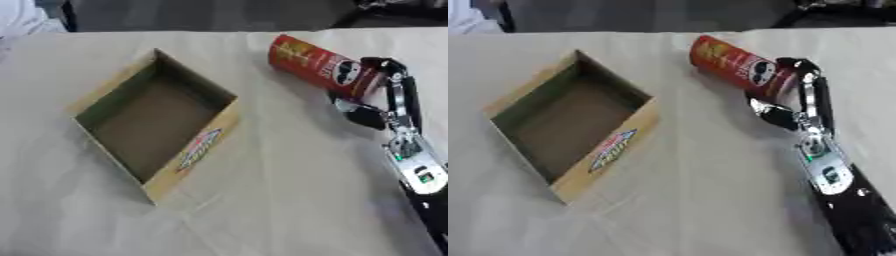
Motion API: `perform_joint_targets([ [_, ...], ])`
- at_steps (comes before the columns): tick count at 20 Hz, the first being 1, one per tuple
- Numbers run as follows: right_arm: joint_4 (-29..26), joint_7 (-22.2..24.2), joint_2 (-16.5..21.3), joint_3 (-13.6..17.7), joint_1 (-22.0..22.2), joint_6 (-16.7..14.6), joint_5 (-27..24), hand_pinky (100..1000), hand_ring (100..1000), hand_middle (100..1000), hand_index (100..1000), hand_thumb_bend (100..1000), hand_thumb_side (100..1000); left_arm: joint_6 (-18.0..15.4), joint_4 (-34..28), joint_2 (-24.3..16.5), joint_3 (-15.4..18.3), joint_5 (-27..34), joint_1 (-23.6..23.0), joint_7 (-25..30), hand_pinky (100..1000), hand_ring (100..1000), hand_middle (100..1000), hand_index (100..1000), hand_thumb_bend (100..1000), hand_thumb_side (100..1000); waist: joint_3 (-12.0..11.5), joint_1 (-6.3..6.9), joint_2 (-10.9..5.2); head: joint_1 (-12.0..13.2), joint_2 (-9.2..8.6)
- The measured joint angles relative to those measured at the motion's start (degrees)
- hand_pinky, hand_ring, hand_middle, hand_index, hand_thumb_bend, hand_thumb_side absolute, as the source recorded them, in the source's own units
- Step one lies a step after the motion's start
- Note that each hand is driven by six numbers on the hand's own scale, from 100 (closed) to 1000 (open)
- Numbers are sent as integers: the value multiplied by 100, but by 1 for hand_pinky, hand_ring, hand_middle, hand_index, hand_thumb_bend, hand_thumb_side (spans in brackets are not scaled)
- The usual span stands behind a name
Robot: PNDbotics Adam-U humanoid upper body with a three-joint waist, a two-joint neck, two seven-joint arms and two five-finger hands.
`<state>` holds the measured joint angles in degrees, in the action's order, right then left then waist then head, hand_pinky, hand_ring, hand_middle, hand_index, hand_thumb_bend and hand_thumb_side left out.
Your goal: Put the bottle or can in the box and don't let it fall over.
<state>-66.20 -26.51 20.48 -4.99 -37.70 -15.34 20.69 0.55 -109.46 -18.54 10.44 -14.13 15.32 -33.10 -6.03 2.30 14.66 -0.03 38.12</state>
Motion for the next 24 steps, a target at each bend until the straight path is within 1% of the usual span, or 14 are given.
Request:
perform_joint_targets([
  [6, -340, -269, 17, -1, -39, -30, -232, 527, 682, 576, 662, 372, 100, 0, 0, 0, 1, 0, 0, 2, 625, 974, 701, 670, 429, 600, 0, -2, -10, 10, 0],
  [9, -515, -442, 47, -4, -89, -47, -324, 527, 682, 576, 660, 362, 100, 1, 0, 0, 1, 0, 0, 7, 625, 974, 700, 670, 429, 600, 0, -4, -12, 10, 0],
  [12, -759, -517, 49, -68, -143, -36, -415, 529, 684, 579, 659, 357, 100, 3, 0, 0, 1, 0, -1, 15, 625, 973, 700, 670, 428, 600, 0, -6, -14, 10, 2],
  [18, -1315, -396, 27, -302, -320, 113, -541, 529, 682, 573, 652, 357, 100, 2, -2, 0, 2, 0, -1, 15, 626, 971, 700, 670, 429, 596, -9, -26, -22, -7, 11],
  [24, -1675, -228, -189, -631, -417, 325, -542, 526, 679, 567, 644, 351, 100, 5, -33, 0, 35, -1, 3, -94, 626, 969, 699, 670, 432, 590, -55, -51, -54, -17, 52],
])
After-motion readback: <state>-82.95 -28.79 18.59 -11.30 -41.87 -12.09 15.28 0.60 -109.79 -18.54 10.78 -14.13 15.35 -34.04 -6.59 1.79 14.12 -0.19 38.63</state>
